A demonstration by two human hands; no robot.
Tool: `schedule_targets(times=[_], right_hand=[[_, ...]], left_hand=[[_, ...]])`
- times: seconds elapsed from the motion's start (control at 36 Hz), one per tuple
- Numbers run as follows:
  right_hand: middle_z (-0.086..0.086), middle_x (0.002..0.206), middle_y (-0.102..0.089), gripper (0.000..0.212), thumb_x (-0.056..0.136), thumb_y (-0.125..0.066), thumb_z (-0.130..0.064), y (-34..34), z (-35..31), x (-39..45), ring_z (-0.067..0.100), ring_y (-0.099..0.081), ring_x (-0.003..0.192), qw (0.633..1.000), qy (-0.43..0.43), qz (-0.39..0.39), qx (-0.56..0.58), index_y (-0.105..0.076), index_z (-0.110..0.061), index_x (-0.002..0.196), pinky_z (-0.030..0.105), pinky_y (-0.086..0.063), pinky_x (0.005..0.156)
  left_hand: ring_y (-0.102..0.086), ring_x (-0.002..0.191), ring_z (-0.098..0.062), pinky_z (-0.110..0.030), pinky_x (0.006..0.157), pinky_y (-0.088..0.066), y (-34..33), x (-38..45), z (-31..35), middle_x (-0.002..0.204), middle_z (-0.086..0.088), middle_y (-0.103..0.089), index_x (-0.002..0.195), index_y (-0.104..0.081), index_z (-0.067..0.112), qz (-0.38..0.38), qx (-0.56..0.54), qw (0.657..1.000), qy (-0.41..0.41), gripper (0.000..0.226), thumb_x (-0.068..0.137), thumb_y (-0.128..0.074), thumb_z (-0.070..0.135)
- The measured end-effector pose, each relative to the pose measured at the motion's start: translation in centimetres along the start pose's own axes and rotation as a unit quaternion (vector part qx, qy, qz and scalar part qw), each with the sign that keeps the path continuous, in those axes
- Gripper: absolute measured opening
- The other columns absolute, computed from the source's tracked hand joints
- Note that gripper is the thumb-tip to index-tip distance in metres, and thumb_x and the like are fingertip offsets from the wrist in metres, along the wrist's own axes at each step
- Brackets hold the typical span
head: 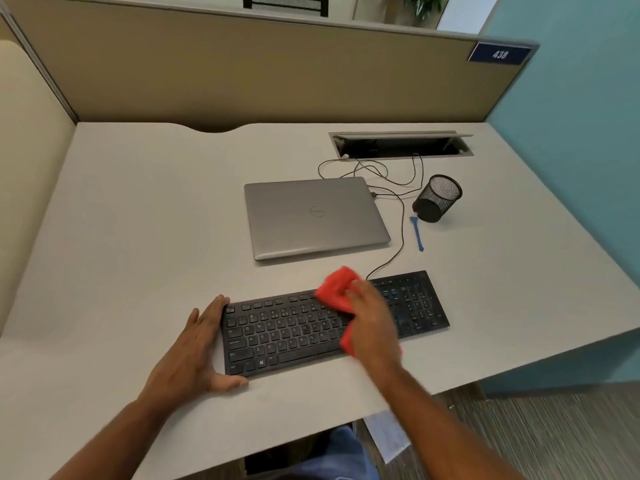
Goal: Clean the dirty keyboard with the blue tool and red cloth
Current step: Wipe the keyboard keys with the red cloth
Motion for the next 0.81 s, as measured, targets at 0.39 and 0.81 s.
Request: schedule_targets(times=[0.39,0.81], right_hand=[[-0.006,0.13,-0.056,0.032,0.094,-0.058,-0.002,3.2,5.0,-4.0,0.013,-0.051,0.116,0.982,-0.152,0.098,-0.051,-0.067,-0.018,0.12,0.031,-0.047,0.097],[-0.016,0.128,-0.062,0.03,0.102,-0.045,-0.045,3.2,3.7,1.5,0.013,-0.059,0.122,0.996,-0.057,0.014,-0.069,-0.06,-0.048,0.128,0.049,-0.048,0.106]], left_hand=[[-0.011,0.151,0.0,-0.019,0.124,0.01,-0.2,0.0,-0.4,0.163,0.01,-0.021,0.165,-0.001,0.022,-0.004,0.002,1.0,0.007,0.146,0.059,-0.074,0.09],[-0.031,0.151,-0.017,-0.023,0.126,0.01,-0.5,0.1,-0.7,0.165,-0.003,-0.033,0.165,-0.002,0.022,-0.013,-0.003,1.0,0.011,0.144,0.06,-0.074,0.089]])
Point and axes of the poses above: each hand's wrist, its own x-axis towards the middle knuckle, its own y-axis out of the back of the hand, z = x × y, the point moved 2 cm from there along x, towards the middle knuckle
